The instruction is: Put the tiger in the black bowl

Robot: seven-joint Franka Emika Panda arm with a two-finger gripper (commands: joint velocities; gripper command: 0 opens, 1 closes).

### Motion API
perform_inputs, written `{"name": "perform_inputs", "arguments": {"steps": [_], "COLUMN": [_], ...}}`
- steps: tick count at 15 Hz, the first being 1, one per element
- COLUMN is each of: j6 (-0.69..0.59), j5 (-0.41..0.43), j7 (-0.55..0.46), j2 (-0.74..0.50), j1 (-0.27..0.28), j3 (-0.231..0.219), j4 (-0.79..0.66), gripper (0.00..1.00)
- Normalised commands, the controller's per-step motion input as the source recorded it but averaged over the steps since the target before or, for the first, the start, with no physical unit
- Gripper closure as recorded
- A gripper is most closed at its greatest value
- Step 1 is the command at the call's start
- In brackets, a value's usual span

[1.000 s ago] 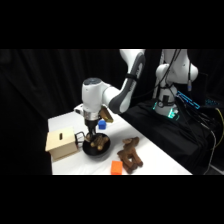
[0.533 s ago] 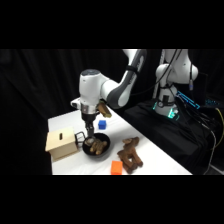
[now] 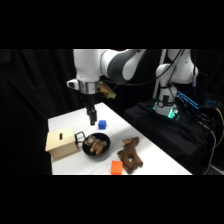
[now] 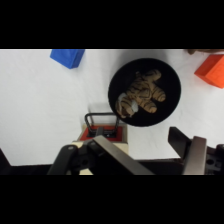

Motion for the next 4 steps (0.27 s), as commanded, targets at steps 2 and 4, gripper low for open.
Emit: {"name": "perform_inputs", "arguments": {"steps": [2,4], "j6": [-0.43,-0.32], "j5": [0.176,0.211], "j7": [-0.18,-0.22], "j2": [-0.22,-0.1], "j1": [-0.084,-0.114], "j3": [0.08,0.073], "j4": [0.13,0.13], "gripper": [0.0,0.0]}}
